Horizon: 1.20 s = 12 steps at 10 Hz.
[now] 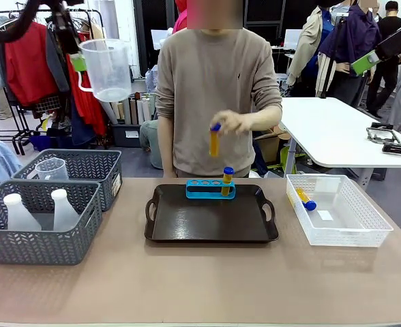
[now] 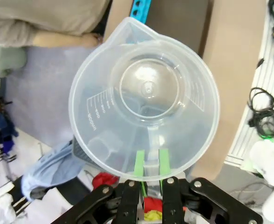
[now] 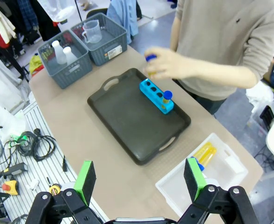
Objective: Prepare the laboratory tools.
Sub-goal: Pick up one Large Measuring Cup and place it on the Handle tray.
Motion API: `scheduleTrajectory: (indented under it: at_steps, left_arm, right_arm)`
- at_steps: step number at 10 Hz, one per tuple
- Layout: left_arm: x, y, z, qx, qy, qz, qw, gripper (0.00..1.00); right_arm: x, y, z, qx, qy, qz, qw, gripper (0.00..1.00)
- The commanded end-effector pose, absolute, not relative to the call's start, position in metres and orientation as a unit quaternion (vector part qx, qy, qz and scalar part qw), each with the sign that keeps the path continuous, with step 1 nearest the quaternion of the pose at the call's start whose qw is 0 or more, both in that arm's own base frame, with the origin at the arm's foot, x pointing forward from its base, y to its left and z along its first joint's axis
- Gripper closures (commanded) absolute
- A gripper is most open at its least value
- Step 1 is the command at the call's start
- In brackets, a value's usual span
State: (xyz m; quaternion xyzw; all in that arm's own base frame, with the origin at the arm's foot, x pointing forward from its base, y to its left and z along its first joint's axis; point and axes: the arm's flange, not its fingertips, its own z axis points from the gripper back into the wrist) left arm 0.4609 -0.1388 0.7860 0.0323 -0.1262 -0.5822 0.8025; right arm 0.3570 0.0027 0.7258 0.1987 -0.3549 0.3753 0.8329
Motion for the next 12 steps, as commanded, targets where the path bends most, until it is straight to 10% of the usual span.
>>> scheduleTrajectory:
  at_steps: [1,12]
  left_arm:
    - [0.457,-0.126,0.795,0.028,-0.136,-0.578,0.804,1.00]
    - [0.468,-0.159,0.762,-0.003,-0.109,-0.608,0.787,1.00]
  right_arm:
    - [0.356,0.004,0.726,0.205,-0.358,0.379,0.829,0.00]
    - [0.356,0.004,0.726,0.205,-0.358,0.379,0.829,0.00]
